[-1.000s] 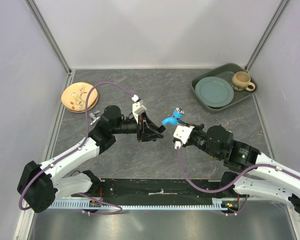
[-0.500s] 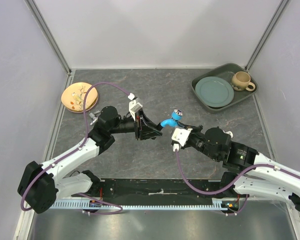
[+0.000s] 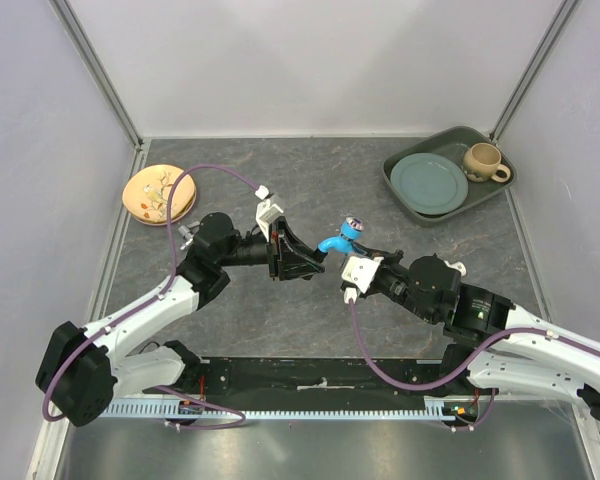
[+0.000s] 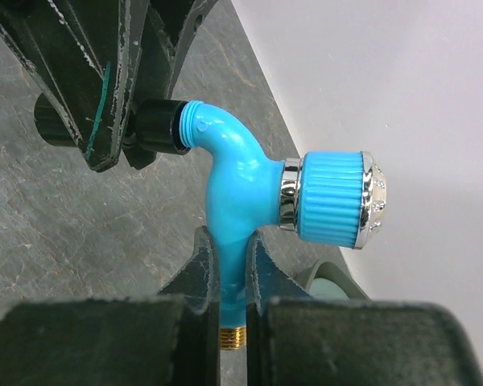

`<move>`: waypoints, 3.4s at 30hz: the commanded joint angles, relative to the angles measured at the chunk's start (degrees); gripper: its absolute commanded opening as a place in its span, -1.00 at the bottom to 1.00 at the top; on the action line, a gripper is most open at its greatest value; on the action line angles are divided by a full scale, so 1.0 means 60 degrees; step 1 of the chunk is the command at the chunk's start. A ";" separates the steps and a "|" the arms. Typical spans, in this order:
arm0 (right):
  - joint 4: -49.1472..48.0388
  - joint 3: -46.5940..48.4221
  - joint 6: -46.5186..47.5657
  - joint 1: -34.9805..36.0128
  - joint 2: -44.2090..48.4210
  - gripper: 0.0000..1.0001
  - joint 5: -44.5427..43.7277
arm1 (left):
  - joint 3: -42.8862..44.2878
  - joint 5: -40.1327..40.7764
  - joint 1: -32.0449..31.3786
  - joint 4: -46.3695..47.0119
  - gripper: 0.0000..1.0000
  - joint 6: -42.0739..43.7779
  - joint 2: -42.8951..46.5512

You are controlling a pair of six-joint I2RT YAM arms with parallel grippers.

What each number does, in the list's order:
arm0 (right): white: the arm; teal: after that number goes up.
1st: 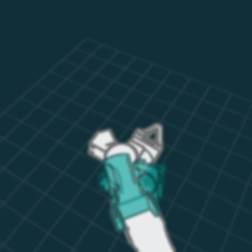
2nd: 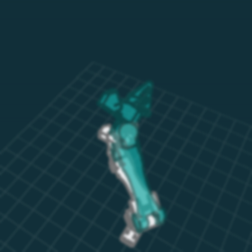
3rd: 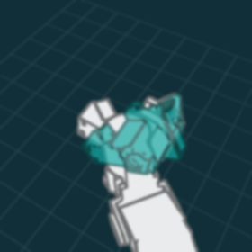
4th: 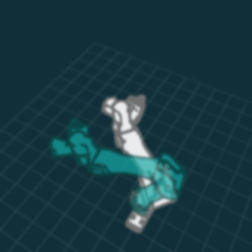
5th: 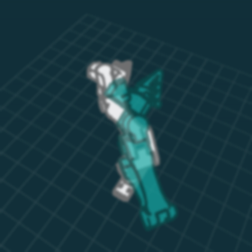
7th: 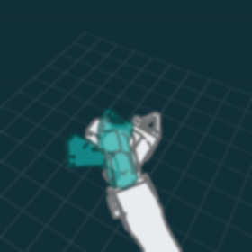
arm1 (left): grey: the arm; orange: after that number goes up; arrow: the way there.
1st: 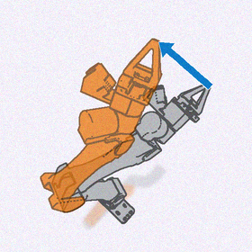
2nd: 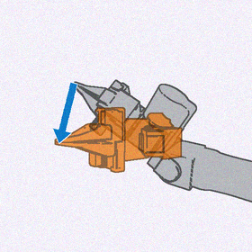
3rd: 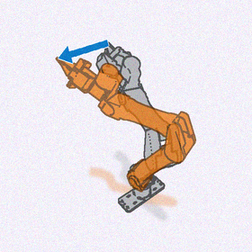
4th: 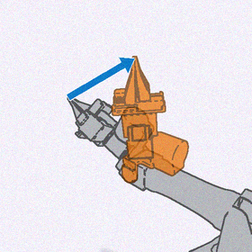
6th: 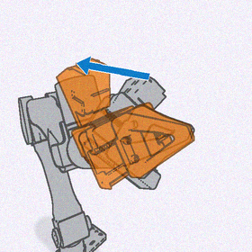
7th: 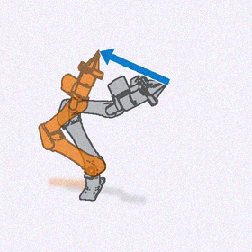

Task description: Install the water faucets

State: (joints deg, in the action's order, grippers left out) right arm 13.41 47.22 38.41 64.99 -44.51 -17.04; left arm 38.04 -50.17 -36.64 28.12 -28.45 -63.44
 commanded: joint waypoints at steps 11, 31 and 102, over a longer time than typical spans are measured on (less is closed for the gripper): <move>-0.0125 -0.0063 0.0365 0.0374 -0.0052 -1.00 -0.0588 | -0.0159 -0.0749 0.0365 0.1817 -0.97 -0.1265 -0.0105; 0.0021 -0.0048 0.0409 0.0726 -0.0228 -1.00 -0.0471 | -0.0203 -0.1306 0.0365 0.2753 -0.97 -0.1850 -0.0369; 0.0695 0.0479 0.0014 0.1912 -0.1473 -1.00 -0.0998 | -0.0291 0.2325 0.0058 -0.0554 -0.97 0.1781 0.2032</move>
State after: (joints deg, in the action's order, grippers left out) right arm 12.43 49.34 39.86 74.19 -51.51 -28.27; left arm 34.41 -43.70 -35.55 20.05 -23.24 -54.33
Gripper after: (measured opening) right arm 0.080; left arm 0.381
